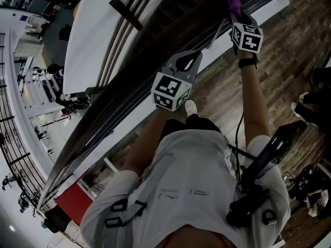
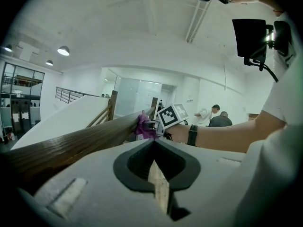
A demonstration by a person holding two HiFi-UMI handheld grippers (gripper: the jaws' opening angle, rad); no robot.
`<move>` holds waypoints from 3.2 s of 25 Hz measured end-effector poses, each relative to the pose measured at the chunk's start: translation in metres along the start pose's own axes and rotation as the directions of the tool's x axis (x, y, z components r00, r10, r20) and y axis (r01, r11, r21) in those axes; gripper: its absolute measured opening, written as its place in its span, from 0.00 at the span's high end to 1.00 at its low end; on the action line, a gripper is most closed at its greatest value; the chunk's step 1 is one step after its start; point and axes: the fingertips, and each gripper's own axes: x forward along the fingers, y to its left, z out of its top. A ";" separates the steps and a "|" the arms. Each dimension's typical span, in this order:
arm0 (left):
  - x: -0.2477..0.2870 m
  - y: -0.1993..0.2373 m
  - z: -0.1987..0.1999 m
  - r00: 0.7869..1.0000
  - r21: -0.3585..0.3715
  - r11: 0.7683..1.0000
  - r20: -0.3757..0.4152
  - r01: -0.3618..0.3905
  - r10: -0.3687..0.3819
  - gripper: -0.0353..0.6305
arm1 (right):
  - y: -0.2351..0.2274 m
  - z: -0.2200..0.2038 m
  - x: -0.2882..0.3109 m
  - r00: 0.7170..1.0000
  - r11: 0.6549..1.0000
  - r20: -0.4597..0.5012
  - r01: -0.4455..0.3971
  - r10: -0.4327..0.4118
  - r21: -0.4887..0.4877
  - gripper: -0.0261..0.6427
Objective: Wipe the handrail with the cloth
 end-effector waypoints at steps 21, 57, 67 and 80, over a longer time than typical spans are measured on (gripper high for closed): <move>-0.218 0.040 -0.011 0.930 -0.126 0.946 0.183 -0.300 0.319 0.94 | 0.303 -0.069 -0.129 0.888 0.864 -0.026 -0.453 0.459 -0.219 0.80; -0.847 0.031 -0.313 0.185 -0.530 0.121 -0.071 -0.839 0.980 0.94 | 1.118 -0.301 -0.417 0.118 -0.150 -0.445 -0.839 0.888 -0.523 0.80; -0.836 0.036 -0.330 0.218 -0.541 0.123 -0.116 -0.832 0.969 0.94 | 1.116 -0.312 -0.400 0.143 -0.178 -0.511 -0.830 0.847 -0.528 0.80; -0.737 0.056 -0.309 0.405 -0.518 0.303 -0.092 -0.800 0.910 0.94 | 0.999 -0.297 -0.344 0.237 -0.028 -0.485 -0.879 0.842 -0.477 0.80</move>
